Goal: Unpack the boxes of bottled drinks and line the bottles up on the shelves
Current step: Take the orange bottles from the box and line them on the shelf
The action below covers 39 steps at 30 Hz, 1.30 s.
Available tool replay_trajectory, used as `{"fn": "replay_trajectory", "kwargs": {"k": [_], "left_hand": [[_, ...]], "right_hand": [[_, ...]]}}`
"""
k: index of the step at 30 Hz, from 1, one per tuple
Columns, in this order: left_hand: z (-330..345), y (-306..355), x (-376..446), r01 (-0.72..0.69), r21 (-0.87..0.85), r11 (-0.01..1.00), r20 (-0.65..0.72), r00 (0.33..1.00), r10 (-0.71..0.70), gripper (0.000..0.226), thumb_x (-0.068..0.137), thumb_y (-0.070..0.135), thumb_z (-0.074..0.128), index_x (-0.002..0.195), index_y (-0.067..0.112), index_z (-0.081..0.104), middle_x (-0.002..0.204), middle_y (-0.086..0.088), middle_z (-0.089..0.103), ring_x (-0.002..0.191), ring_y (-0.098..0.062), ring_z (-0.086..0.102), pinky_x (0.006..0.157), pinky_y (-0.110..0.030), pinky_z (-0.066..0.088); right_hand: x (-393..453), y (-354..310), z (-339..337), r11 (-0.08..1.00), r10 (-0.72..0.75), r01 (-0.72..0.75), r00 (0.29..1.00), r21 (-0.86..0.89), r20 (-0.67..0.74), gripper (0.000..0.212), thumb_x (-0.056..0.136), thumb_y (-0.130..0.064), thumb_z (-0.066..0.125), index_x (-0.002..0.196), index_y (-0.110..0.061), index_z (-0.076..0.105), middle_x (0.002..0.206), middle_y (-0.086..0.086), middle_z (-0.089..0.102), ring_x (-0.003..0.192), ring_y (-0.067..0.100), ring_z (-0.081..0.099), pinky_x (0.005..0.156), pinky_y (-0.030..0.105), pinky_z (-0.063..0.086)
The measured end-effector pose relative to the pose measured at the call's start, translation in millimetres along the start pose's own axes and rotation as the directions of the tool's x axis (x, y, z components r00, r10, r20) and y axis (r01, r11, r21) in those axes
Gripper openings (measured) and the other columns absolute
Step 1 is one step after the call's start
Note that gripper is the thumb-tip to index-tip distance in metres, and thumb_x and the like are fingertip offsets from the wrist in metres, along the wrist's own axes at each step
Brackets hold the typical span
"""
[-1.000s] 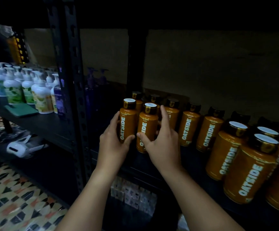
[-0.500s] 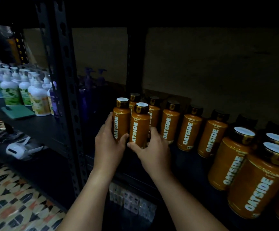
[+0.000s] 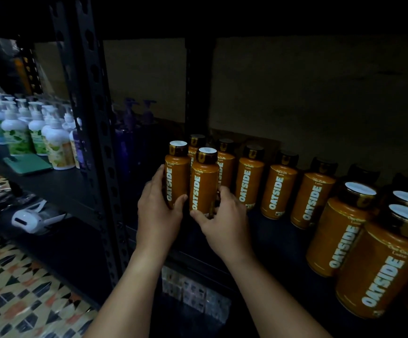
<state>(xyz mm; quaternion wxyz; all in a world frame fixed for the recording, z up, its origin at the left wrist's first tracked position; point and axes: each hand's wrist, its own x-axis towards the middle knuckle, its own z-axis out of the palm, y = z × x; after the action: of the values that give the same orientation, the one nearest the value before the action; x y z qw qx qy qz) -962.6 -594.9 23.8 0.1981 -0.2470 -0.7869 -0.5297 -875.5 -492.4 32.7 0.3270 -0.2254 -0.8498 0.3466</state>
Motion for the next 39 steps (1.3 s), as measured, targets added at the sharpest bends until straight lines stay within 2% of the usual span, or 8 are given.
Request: {"fn": "replay_trajectory", "kwargs": {"k": [17,22,27,33,36,39], "left_hand": [[0.2,-4.7,0.8,-0.017,0.002,1.0,-0.001,1.0,0.017,0.085,0.085,0.024,0.082,0.156,0.023,0.036,0.144,0.0,0.054,0.13,-0.009,0.05,0.103,-0.019,0.036],[-0.6,-5.0,0.2,-0.019,0.001,1.0,0.004,1.0,0.019,0.082,0.086,0.023,0.082,0.155,0.022,0.038,0.144,0.001,0.054,0.124,0.001,0.044,0.089,0.002,0.028],[-0.7,-5.7,1.1,-0.026,0.009,1.0,0.001,1.0,0.026,0.081,0.085,0.022,0.082,0.154,0.022,0.04,0.143,0.0,0.055,0.123,0.002,0.044,0.086,0.011,0.026],[0.4,-6.4,0.3,-0.022,0.021,1.0,-0.016,1.0,0.023,0.079,0.086,0.023,0.082,0.154,0.022,0.041,0.141,0.0,0.056,0.125,-0.003,0.048,0.087,0.003,0.029],[0.9,-5.9,-0.3,-0.016,0.021,1.0,-0.019,1.0,0.017,0.079,0.086,0.024,0.082,0.154,0.022,0.041,0.142,0.0,0.056,0.129,-0.01,0.052,0.098,-0.011,0.033],[1.3,-4.4,-0.6,-0.006,0.022,1.0,-0.016,1.0,0.006,0.08,0.087,0.024,0.081,0.155,0.022,0.04,0.143,0.0,0.055,0.13,-0.012,0.052,0.101,-0.019,0.036]], "right_hand": [[0.7,-3.3,-2.4,0.999,0.009,-0.007,0.999,-0.037,0.043,0.076,0.086,-0.034,0.078,0.149,-0.021,0.038,0.146,0.0,0.048,0.133,0.021,0.05,0.105,0.045,0.05],[0.2,-3.5,-2.5,0.999,0.007,-0.005,0.999,-0.048,0.042,0.073,0.086,-0.033,0.077,0.148,-0.021,0.039,0.144,0.0,0.05,0.131,0.02,0.051,0.105,0.044,0.05],[-0.6,-4.3,-2.2,0.997,0.011,-0.007,0.999,-0.07,0.044,0.076,0.089,-0.033,0.075,0.152,-0.02,0.035,0.149,0.0,0.046,0.136,0.02,0.046,0.11,0.042,0.046],[-0.9,-6.6,-3.5,0.997,0.015,-0.011,0.999,-0.082,0.052,0.077,0.09,-0.033,0.073,0.154,-0.02,0.032,0.15,-0.001,0.044,0.138,0.02,0.044,0.111,0.038,0.044],[-1.3,-6.6,-3.4,0.996,0.009,-0.005,0.999,-0.085,0.048,0.076,0.089,-0.034,0.074,0.153,-0.02,0.034,0.15,-0.001,0.045,0.137,0.019,0.045,0.11,0.038,0.044],[-1.9,-6.0,-3.1,0.997,0.005,-0.002,0.999,-0.076,0.046,0.076,0.089,-0.033,0.074,0.153,-0.02,0.034,0.15,-0.001,0.046,0.138,0.019,0.045,0.111,0.038,0.044]]}}
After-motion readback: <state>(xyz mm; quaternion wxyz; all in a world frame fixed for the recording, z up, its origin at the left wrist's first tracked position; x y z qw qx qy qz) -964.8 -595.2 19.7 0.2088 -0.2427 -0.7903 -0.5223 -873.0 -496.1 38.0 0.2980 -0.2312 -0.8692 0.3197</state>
